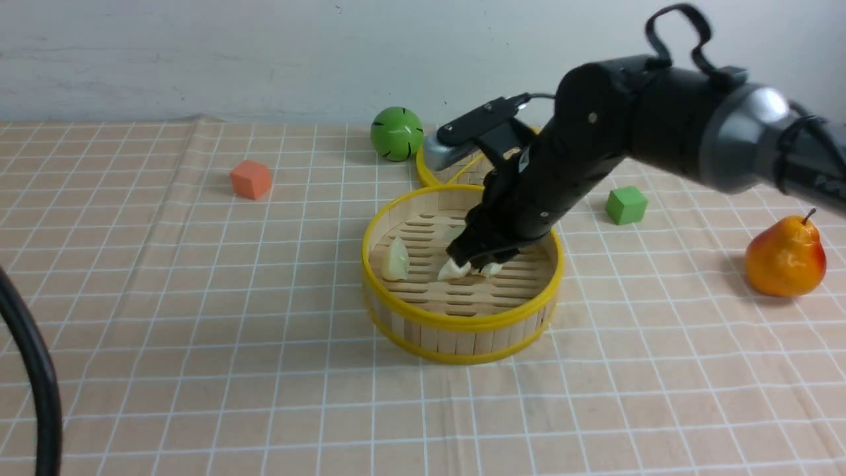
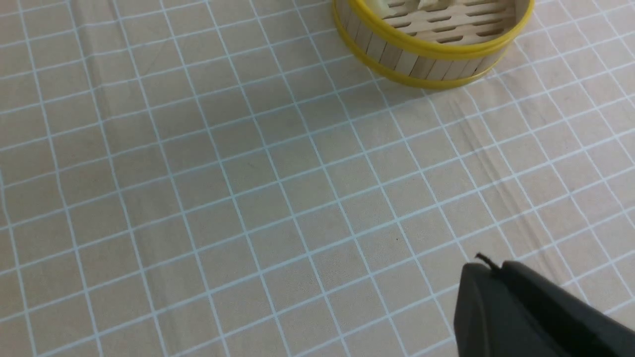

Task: Put the dumplings into the steamer on the table with the brown tablecloth.

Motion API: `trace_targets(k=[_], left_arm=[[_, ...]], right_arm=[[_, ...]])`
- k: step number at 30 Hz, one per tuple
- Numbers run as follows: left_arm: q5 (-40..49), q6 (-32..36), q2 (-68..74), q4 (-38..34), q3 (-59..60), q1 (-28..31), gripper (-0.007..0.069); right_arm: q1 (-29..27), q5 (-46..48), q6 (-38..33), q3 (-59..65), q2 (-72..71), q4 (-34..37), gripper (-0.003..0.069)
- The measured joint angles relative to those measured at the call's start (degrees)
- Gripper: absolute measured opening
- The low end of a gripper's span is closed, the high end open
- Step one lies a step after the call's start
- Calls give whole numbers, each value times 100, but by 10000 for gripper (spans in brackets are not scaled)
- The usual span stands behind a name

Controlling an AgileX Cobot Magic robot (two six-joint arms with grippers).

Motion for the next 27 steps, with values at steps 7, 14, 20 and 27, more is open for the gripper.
trace_targets(k=[7, 14, 20, 27], left_arm=[[107, 44, 0, 0, 6, 0, 29], [-405, 294, -298, -44, 859, 0, 36], [-1418, 309, -1189, -44, 2213, 0, 39], [-2472, 133, -2786, -172, 3141, 0, 39]], right_arm=[[14, 7, 0, -4, 539, -17, 213], [14, 184, 221, -86, 461, -24, 377], [14, 1136, 276, -395, -280, -89, 370], [14, 1671, 276, -419, -1851, -245, 167]])
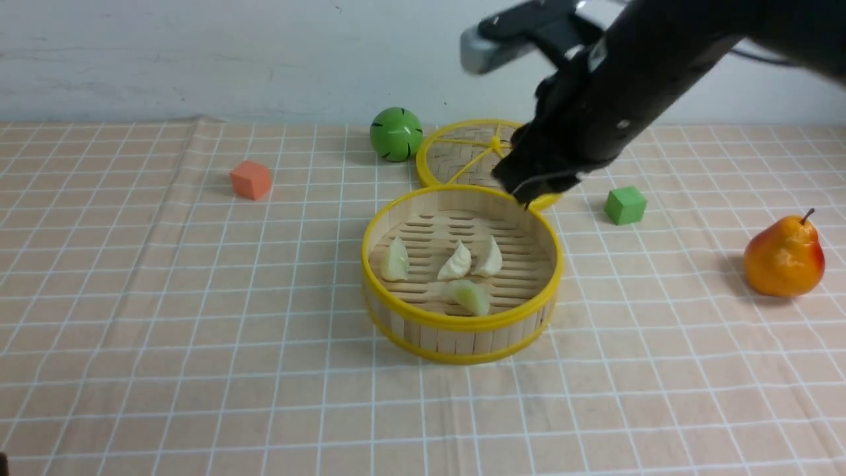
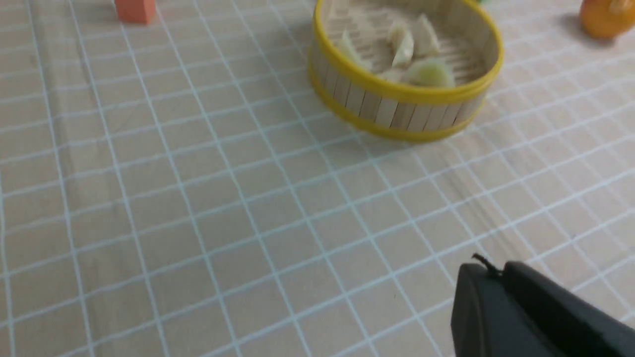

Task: Put the dumplings into the steamer on the table with the brown tablecloth.

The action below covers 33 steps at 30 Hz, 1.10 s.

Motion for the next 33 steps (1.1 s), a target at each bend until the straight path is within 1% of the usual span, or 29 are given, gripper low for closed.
trace_targets(k=[1, 4, 6, 7, 8, 9, 12, 17, 18, 19, 24, 33], left_arm=[[-123, -81, -250, 0, 110, 0, 39], [-218, -198, -628, 0, 271, 0, 39], [-241, -245, -835, 0, 412, 0, 39], [-234, -252, -874, 5, 455, 0, 39], [-212, -267, -882, 5, 490, 0, 39], [-204, -266, -882, 5, 495, 0, 39], [-116, -277, -882, 10, 619, 0, 43], [-34, -277, -882, 10, 706, 0, 50], [-34, -277, -882, 10, 705, 0, 50], [-19, -281, -882, 10, 707, 0, 50], [-8, -281, -882, 16, 707, 0, 55], [11, -281, -882, 16, 707, 0, 57]], right_arm=[[0, 14, 0, 65, -258, -11, 131], [0, -20, 0, 356, -895, 21, 59], [0, -312, 0, 1038, -1622, 194, -8], [0, -501, 0, 1281, -1912, 231, -16], [0, -723, 0, 1599, -2212, 288, -20], [0, -723, 0, 1663, -2212, 302, -20], [0, -1566, -77, 2819, -3389, 509, -20], [0, -2325, -133, 4128, -4778, 769, -19], [0, -2350, -133, 4173, -4778, 769, -19], [0, -2543, -138, 4507, -5220, 798, -18], [0, -2863, -151, 5112, -6139, 803, -15], [0, -2744, -151, 5222, -6821, 809, -7]])
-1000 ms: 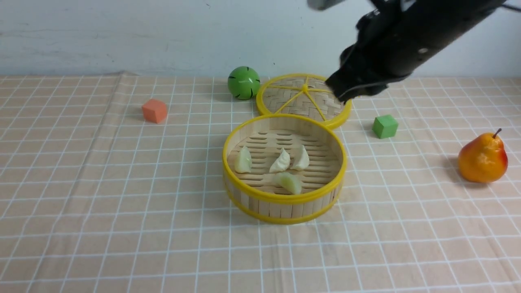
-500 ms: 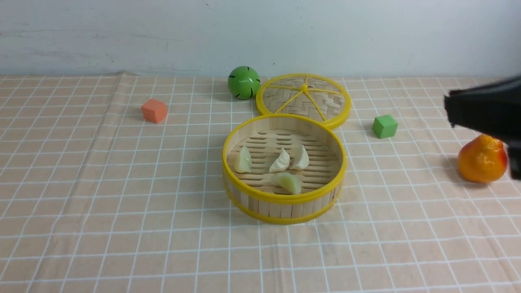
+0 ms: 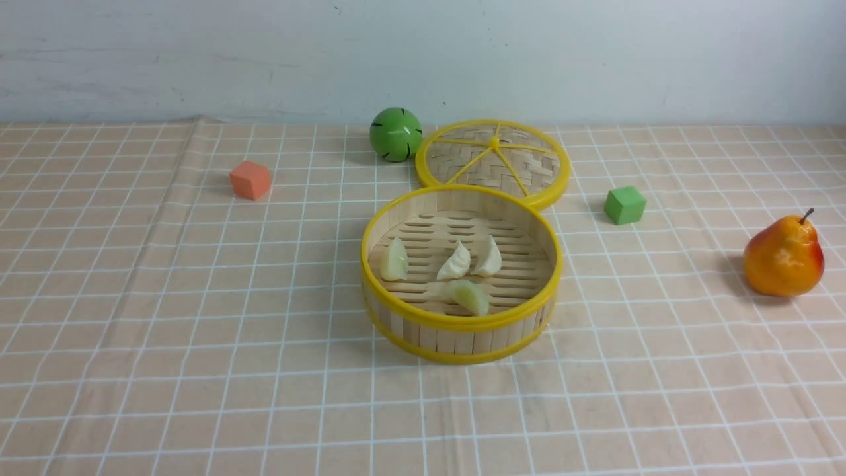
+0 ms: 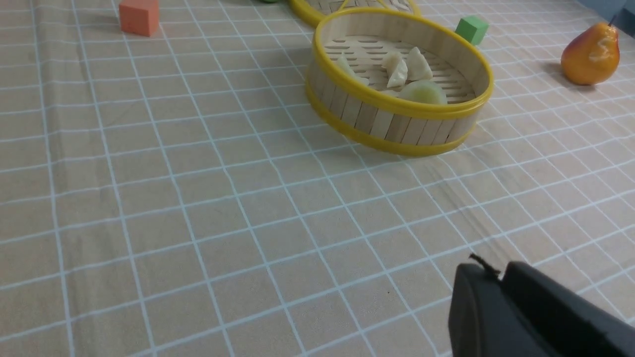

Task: Put the dumplings into the steamer on the table with the brown tablecloth.

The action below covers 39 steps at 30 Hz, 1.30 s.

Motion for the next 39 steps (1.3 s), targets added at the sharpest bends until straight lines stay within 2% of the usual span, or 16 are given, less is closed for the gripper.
trace_targets(k=[14, 18, 20, 24, 32, 34, 39], left_arm=[[86, 0, 0, 0, 11, 0, 62], [91, 0, 0, 0, 11, 0, 71], [91, 0, 0, 0, 11, 0, 73], [91, 0, 0, 0, 11, 0, 79], [102, 0, 0, 5, 13, 0, 90], [109, 0, 0, -1, 18, 0, 91], [120, 0, 0, 4, 18, 0, 92]], right_arm=[[0, 32, 0, 68, -32, 16, 1], [-8, -480, 76, 760, -219, -149, -10], [-157, -1180, 418, 1539, -579, -404, -19], [-910, -1902, 1333, 2986, -1521, -974, -20], [-2764, -1965, 2193, 4619, -2986, -1253, -20], [-3007, -1905, 2238, 4814, -3017, -1338, -20], [-3104, -1895, 2252, 5088, -3017, -1553, -20]])
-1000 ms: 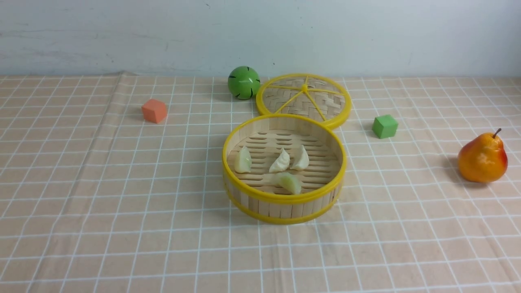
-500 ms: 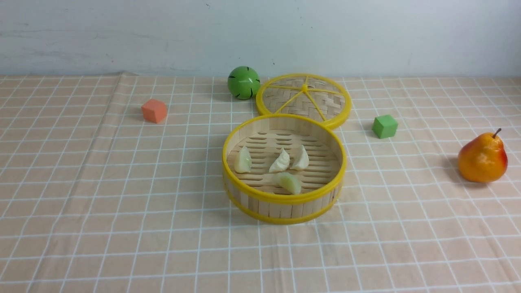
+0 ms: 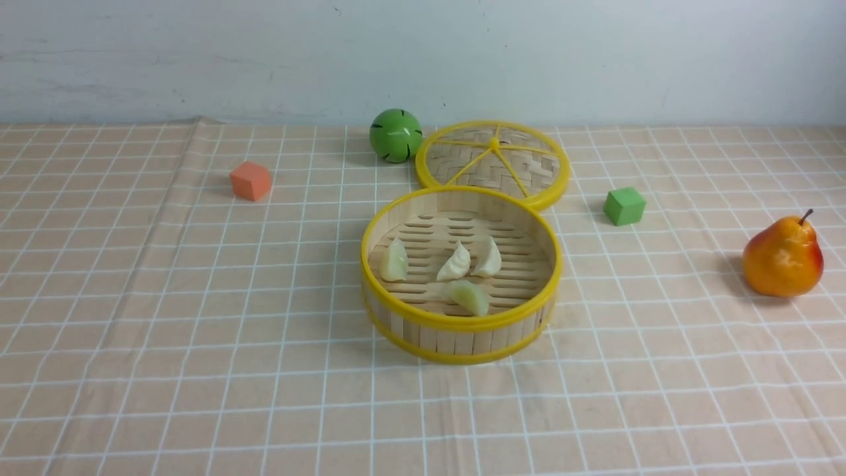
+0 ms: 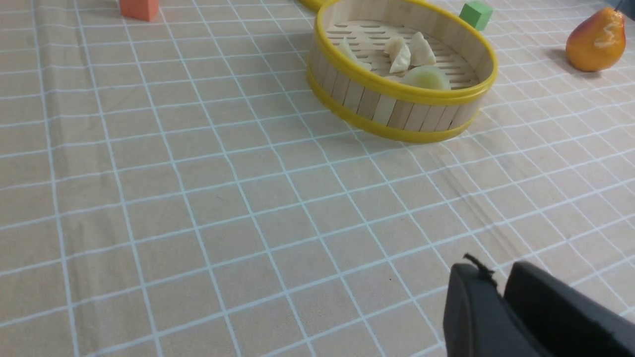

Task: Put the dumplings into the steamer on the table with the brown tablecloth.

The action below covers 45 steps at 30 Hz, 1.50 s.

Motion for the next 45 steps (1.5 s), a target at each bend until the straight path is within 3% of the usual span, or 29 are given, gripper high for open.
trace_targets(k=[10, 45], left_arm=[[2, 0, 0, 0, 0, 0, 108], [2, 0, 0, 0, 2, 0, 137]], right_arm=[[56, 622, 2, -39, 0, -17, -20], [56, 662, 2, -52, 0, -2, -10]])
